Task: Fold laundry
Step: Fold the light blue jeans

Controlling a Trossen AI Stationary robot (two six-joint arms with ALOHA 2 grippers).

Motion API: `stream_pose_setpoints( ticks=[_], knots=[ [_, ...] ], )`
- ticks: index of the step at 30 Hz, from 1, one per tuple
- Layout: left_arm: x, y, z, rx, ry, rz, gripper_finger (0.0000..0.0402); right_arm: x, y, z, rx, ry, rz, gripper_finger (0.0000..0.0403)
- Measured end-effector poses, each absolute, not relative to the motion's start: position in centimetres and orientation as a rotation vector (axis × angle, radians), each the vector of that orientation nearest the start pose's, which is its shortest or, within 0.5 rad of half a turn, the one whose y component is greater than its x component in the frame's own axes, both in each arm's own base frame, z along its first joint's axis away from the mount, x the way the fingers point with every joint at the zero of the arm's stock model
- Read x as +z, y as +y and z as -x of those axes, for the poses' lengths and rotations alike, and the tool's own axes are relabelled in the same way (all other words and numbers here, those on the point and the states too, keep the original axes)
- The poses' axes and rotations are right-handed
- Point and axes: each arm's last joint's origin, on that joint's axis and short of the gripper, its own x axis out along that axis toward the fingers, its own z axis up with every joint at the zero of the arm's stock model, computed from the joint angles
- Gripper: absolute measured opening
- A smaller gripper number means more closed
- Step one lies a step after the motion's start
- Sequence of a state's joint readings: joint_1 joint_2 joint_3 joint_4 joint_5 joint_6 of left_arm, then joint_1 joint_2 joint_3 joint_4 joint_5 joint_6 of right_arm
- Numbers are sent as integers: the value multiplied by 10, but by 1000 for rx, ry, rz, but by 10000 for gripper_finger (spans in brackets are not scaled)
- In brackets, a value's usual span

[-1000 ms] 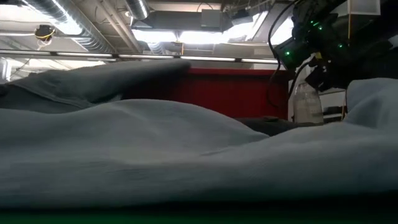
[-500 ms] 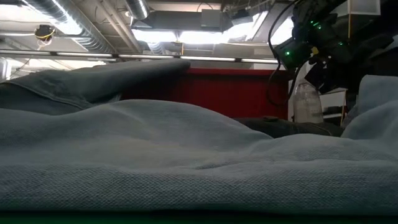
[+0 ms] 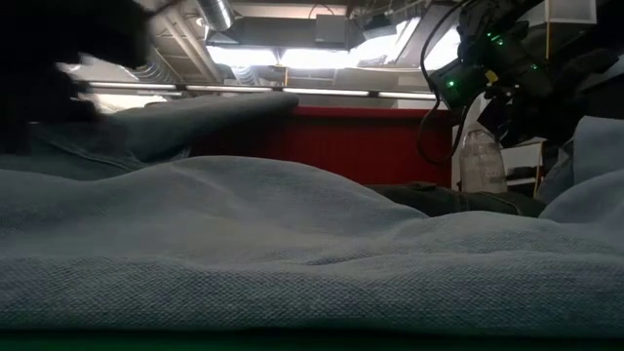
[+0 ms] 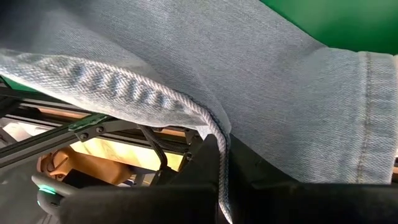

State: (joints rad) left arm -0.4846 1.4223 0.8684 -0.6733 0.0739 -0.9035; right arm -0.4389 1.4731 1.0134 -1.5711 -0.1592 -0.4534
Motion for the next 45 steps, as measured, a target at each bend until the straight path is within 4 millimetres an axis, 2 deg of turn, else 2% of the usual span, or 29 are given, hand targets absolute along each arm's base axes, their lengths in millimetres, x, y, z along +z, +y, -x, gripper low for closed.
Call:
stream_pose_setpoints(
  ticks=[3,6,9,13,17,24,28,35,40,45],
  knots=[
    [198,-98,-239,174,1208,530,0,225,-80,-181,267,1893,-309,5],
    [203,-81,-256,108,1083,467,5,225,-79,-181,270,1891,-312,3],
    [210,-68,-272,32,939,385,28,225,-80,-181,264,1897,-303,8],
    [222,-56,-287,-27,753,297,71,225,-80,-181,249,1911,-276,16],
    [234,-45,-303,-2,553,250,113,225,-80,-181,250,1911,-278,7],
    [240,-30,-330,36,268,275,152,228,-75,-185,364,1775,-480,7],
    [235,-25,-341,40,184,286,151,236,-75,-191,403,1692,-540,5],
    [216,-21,-353,54,181,287,139,256,-78,-202,391,1579,-619,4],
    [209,-19,-360,51,125,294,138,266,-80,-210,330,1516,-675,5],
    [205,-19,-368,58,12,335,138,266,-86,-222,254,1418,-676,4]
  ],
)
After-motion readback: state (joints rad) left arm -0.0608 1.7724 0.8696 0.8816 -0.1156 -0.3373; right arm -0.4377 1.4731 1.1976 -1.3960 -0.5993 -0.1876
